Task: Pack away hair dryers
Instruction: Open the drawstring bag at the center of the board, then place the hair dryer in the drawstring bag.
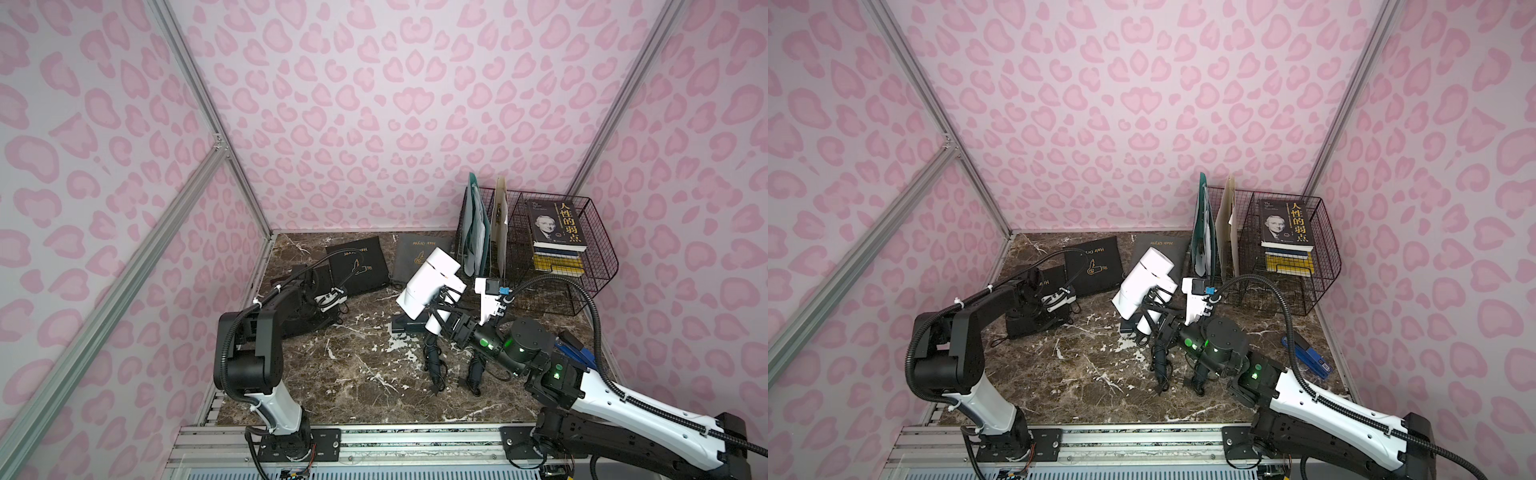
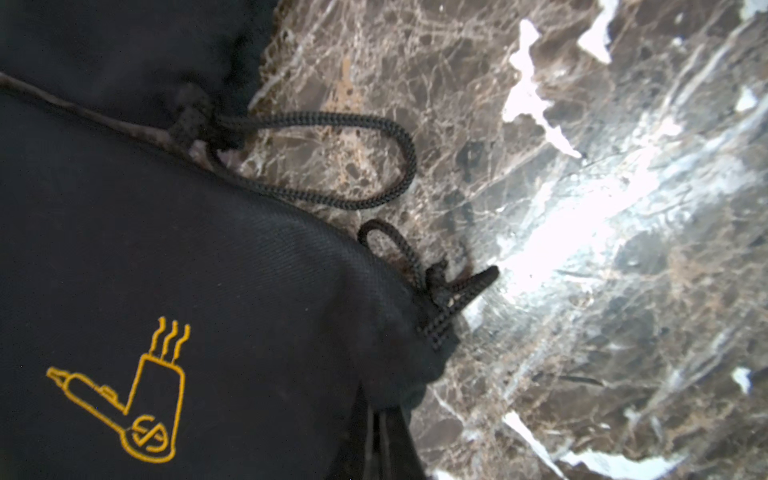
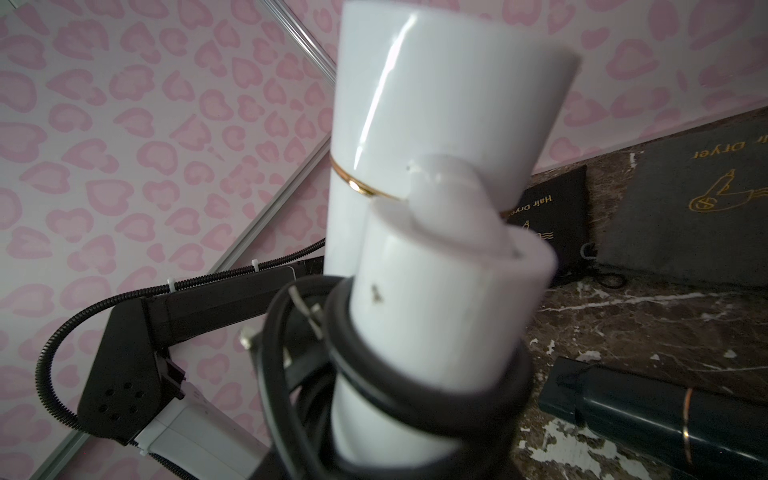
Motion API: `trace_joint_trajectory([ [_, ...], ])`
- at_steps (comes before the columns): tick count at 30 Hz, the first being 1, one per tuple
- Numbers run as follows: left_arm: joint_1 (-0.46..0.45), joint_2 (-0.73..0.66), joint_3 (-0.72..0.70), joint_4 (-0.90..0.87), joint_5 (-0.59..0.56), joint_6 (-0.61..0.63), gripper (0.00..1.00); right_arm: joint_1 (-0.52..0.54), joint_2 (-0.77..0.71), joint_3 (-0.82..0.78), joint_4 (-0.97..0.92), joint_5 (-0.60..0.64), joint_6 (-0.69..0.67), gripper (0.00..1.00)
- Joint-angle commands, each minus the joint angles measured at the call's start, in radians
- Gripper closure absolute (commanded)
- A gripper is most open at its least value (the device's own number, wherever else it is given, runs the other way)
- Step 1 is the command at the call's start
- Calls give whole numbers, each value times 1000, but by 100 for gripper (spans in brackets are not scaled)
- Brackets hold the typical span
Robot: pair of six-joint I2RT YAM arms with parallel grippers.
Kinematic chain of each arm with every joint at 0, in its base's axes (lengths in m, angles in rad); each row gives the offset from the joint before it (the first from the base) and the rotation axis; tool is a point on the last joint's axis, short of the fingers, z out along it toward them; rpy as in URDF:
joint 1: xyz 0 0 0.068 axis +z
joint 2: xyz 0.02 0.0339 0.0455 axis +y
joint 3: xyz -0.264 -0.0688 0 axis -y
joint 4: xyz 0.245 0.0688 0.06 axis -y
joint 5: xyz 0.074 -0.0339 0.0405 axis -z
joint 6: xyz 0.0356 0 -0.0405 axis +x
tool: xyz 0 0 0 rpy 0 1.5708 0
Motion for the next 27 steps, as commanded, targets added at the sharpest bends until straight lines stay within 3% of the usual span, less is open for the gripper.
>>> trace_joint_trajectory([
  [1,0,-26,-1,-7,13,-14,98,0,-1,0,60,4,-16,100],
  [12,-3,-189,186,-309,80,-138,98,26,81,103,-43,-42,-58,100],
  [20,-54,-298,282,-459,117,-266,98,137,303,304,-197,-57,-128,100],
  [27,-134,-344,322,-486,99,-382,98,189,457,361,-167,-119,-117,100],
])
